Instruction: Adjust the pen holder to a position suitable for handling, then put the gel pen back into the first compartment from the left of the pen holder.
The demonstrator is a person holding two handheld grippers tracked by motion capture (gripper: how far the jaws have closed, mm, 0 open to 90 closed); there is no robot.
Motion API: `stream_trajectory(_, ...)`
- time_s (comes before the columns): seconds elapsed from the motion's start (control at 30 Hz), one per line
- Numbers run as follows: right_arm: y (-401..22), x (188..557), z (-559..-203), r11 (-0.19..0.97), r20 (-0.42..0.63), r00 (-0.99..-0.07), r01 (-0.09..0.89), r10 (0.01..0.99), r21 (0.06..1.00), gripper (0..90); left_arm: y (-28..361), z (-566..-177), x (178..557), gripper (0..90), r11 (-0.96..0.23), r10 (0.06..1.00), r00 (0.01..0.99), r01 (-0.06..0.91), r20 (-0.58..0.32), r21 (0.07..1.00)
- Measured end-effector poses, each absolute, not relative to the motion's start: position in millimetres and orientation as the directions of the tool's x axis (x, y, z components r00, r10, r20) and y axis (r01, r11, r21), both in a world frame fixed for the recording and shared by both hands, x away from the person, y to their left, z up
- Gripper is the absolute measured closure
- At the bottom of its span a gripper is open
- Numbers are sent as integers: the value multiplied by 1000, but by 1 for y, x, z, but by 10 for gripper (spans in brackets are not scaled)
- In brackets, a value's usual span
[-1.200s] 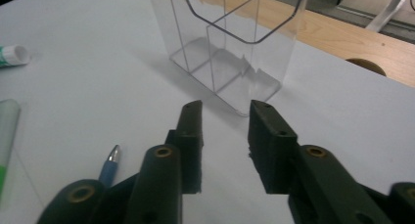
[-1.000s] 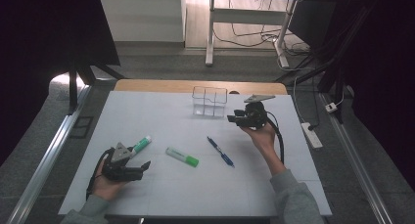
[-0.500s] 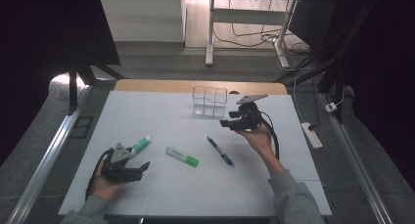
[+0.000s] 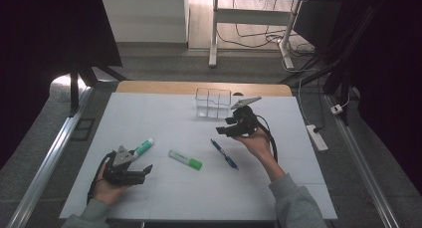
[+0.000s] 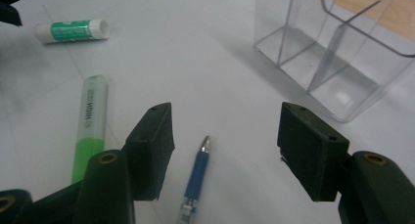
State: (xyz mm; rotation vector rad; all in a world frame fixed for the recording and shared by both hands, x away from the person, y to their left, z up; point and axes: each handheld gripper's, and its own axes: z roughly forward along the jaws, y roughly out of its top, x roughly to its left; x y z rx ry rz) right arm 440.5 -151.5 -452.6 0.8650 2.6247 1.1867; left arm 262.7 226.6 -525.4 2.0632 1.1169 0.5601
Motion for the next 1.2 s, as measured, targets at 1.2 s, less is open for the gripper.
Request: stream_trajectory(1.2, -110, 437, -490, 673, 42, -834, 472, 550, 569, 387, 225, -526, 263, 151, -384, 844, 534, 537, 50, 751)
